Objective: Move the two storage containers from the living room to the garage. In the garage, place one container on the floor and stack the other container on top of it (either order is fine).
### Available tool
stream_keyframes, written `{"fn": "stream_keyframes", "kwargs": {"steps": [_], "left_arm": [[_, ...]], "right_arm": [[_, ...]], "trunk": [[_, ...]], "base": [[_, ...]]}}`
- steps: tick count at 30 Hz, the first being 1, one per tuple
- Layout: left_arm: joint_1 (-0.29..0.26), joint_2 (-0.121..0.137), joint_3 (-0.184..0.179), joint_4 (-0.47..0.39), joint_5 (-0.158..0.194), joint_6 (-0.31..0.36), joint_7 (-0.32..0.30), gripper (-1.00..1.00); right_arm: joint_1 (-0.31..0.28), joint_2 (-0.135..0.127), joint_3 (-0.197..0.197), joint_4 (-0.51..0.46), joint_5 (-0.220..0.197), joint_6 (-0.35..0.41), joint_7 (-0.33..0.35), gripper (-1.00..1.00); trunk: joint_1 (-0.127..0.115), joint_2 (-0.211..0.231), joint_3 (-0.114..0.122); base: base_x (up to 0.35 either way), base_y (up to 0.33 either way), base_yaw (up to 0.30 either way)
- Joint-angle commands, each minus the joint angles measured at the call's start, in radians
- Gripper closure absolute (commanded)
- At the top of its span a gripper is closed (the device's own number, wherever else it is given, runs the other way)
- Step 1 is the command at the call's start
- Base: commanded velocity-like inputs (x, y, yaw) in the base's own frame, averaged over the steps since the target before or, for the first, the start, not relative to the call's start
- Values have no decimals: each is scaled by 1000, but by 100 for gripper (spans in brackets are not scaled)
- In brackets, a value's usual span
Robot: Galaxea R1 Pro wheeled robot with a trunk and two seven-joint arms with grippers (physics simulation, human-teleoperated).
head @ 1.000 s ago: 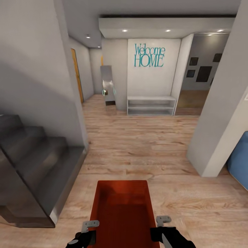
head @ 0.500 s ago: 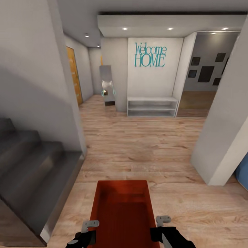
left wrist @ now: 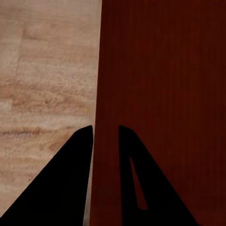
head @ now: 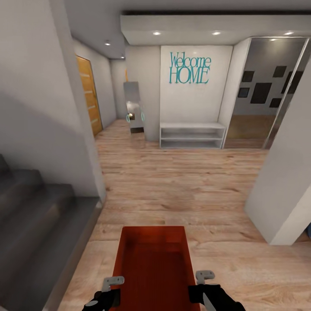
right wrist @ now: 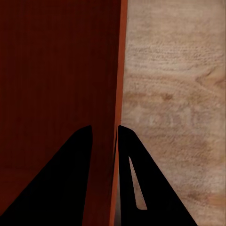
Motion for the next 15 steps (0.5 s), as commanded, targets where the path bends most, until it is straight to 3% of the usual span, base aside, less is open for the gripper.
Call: {"fn": "stream_keyframes", "kwargs": {"steps": [1, 15], "left_arm": [[-1, 1, -3, 4, -5, 6, -21, 100], [-1, 1, -3, 4, -5, 6, -21, 100]], "right_arm": [[0, -35, 31, -5, -20, 6, 10, 100], [0, -35, 31, -5, -20, 6, 10, 100]], "trunk": [[1, 0, -1], [1, 0, -1]], "base": [[343, 0, 0], [343, 0, 0]]}}
